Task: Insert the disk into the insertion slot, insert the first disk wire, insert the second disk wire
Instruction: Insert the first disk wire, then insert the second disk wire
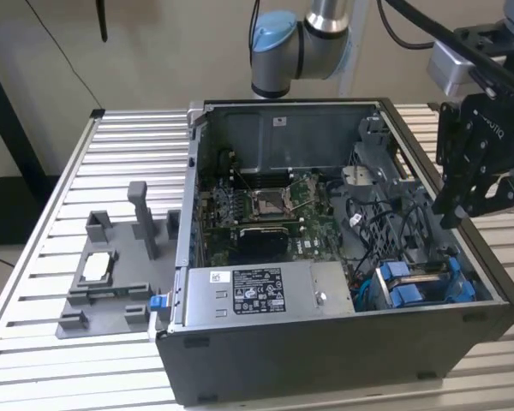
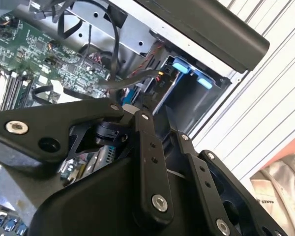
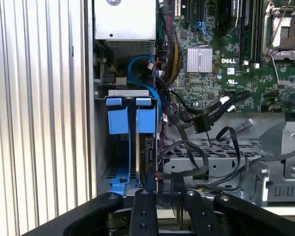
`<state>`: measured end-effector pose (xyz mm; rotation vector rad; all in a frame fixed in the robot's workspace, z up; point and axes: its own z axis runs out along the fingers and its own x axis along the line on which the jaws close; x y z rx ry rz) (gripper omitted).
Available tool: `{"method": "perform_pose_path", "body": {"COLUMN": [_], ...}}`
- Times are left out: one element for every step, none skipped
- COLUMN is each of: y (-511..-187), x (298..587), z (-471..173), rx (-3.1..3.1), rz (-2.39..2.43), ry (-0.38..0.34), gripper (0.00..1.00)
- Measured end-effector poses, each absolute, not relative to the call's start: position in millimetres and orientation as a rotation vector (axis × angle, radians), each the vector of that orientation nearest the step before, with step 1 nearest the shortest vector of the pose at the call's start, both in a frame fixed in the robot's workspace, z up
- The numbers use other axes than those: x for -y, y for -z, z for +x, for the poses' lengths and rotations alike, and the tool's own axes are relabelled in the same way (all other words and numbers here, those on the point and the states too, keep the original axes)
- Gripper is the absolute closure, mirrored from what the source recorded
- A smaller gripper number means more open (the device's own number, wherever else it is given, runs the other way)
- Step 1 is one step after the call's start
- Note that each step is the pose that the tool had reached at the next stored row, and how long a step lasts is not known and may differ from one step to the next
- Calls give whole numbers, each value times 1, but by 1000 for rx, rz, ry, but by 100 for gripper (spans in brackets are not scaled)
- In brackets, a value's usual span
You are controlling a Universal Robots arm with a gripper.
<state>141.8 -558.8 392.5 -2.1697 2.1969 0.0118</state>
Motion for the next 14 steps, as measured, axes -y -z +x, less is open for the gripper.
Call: {"method": "perform_pose_path", "body": {"y": [-393,-393,-393,-393,-393,-393,-393,-393,-393,-393,-393,-393,-393,-393], "x": [557,555,553,551,549,545,541,538,535,531,530,530,530,530], "z": [141,139,138,137,135,134,134,133,132,130,127,124,120,116], "rx": [-2195,-2194,-2193,-2191,-2191,-2190,-2190,-2189,-2189,-2189,-2188,-2187,-2186,-2184], "rz": [-2168,-2167,-2165,-2164,-2163,-2163,-2163,-2162,-2162,-2162,-2161,-2160,-2159,-2158], "ry": [-8,-5,-3,0,2,3,4,4,4,5,6,9,11,14], "gripper": [73,73,73,73,73,73,73,73,73,73,73,73,73,73]}}
